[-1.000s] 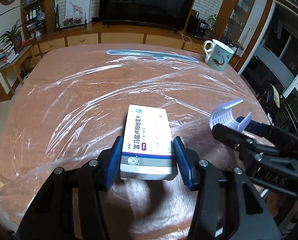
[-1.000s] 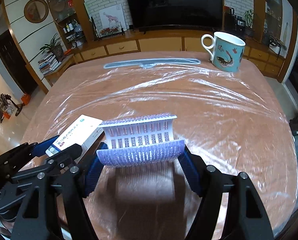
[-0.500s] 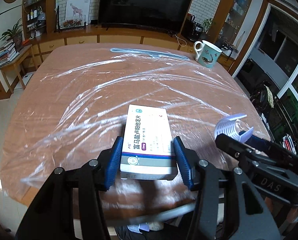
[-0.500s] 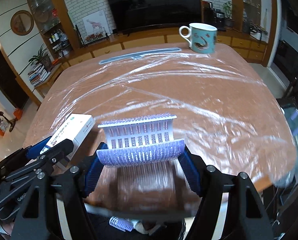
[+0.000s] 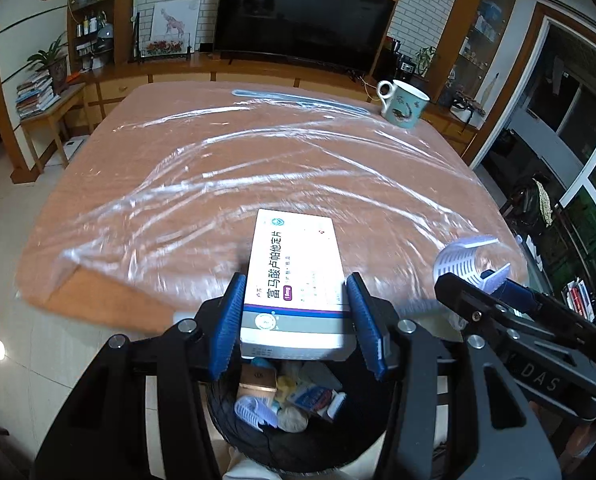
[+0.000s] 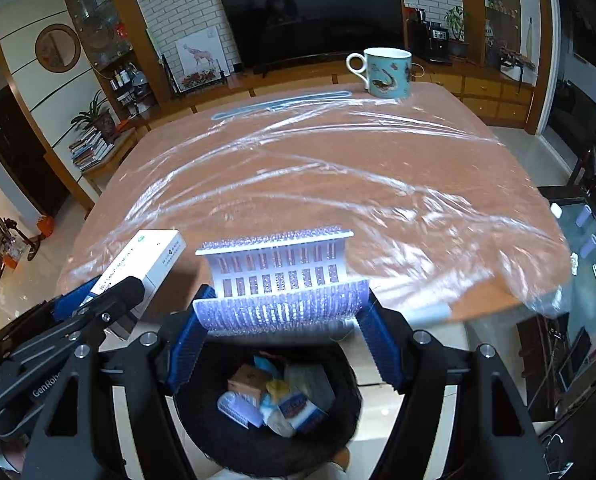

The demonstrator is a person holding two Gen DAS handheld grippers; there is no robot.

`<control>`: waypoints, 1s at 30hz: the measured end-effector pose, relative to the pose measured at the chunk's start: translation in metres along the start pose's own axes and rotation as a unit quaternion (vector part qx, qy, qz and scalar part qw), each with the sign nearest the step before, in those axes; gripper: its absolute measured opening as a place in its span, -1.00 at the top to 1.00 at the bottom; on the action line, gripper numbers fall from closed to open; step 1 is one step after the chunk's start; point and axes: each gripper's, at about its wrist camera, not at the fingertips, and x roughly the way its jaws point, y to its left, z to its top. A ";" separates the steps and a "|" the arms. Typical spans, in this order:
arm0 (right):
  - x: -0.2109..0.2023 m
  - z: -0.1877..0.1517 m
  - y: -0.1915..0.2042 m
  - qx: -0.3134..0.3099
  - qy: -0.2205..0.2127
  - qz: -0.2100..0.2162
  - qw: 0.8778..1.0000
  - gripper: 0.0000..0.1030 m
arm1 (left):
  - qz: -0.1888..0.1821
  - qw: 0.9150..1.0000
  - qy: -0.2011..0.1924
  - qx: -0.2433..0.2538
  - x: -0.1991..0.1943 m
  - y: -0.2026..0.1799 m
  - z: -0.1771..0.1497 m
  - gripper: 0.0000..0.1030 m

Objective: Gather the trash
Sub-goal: 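Carry the white box and lavender rack off the table over the black bin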

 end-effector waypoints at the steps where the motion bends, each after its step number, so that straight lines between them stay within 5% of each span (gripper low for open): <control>1: -0.002 -0.004 -0.002 0.000 0.002 0.001 1.000 -0.36 | 0.000 1.000 0.002 -0.001 -0.003 -0.005 -0.007 -0.02; 12: -0.015 -0.056 -0.016 0.006 0.036 0.016 0.999 -0.36 | 0.006 1.000 0.029 0.009 -0.019 -0.024 -0.057 -0.02; 30: 0.046 -0.085 0.000 0.004 0.125 -0.003 0.992 -0.36 | 0.008 0.993 0.115 0.027 0.025 0.001 -0.089 -0.02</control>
